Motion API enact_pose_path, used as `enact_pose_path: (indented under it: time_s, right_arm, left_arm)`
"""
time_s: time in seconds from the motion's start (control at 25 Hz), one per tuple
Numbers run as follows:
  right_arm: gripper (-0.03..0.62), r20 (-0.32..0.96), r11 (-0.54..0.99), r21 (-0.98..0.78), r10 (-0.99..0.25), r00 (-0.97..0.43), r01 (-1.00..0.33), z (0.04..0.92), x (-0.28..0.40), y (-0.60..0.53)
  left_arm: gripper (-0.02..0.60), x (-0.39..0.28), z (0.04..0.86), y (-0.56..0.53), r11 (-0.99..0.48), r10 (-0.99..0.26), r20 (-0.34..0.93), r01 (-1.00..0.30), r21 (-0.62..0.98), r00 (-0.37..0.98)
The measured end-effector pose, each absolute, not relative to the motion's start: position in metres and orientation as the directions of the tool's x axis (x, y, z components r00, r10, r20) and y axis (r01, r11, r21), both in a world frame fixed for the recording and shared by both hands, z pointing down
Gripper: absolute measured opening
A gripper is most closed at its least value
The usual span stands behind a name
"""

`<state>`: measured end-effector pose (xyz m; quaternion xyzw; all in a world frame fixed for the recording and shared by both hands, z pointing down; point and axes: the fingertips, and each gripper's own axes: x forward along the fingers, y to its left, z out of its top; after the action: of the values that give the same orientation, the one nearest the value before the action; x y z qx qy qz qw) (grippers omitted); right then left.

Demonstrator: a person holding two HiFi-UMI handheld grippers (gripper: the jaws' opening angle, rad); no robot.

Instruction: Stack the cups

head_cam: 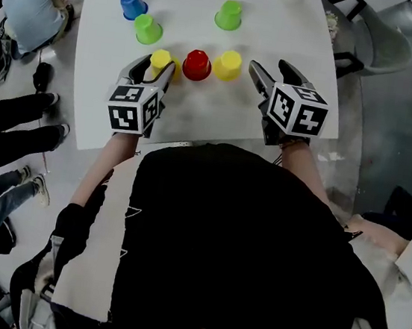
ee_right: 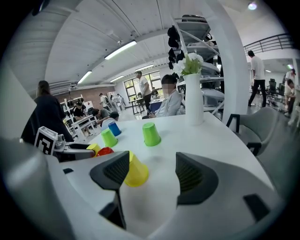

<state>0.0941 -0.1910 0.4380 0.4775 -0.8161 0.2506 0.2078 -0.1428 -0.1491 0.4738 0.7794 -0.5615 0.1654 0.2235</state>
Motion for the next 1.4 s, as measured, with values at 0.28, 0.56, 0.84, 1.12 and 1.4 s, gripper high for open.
enact_pose_path:
  time_s: [0.28,0.56,0.84,1.12,1.4]
  right_arm:
    - [0.312,0.582,0.427,-0.211,-0.667,-0.464,-0.879,0.437,0.090,-0.192]
    - [0.313,0.579,0.436,-0.221,-0.662,-0.477,-0.873,0.438,0.085,-0.194]
    - [0.313,0.567,0.433,-0.227,-0.670,-0.480,-0.872,0.434,0.082,-0.196]
    - [0.307,0.520,0.398,-0.259,-0.711,-0.474,-0.880,0.421,0.081,-0.207]
    - [0.302,0.491,0.420,-0.250,-0.722,-0.488,-0.872,0.417,0.064,-0.219]
  left_arm:
    - [0.233,-0.139,0.474,-0.144,-0.280,-0.794,0.519,-0.948,0.152,0.317]
    - [0.244,-0.140,0.476,-0.143,-0.273,-0.793,0.521,-0.949,0.157,0.315]
    - [0.273,-0.140,0.457,-0.136,-0.300,-0.792,0.472,-0.920,0.253,0.388]
    - [0.272,-0.189,0.415,-0.134,-0.219,-0.869,0.351,-0.906,0.361,0.350]
    - [0.267,-0.214,0.407,-0.131,-0.199,-0.898,0.318,-0.926,0.321,0.303]
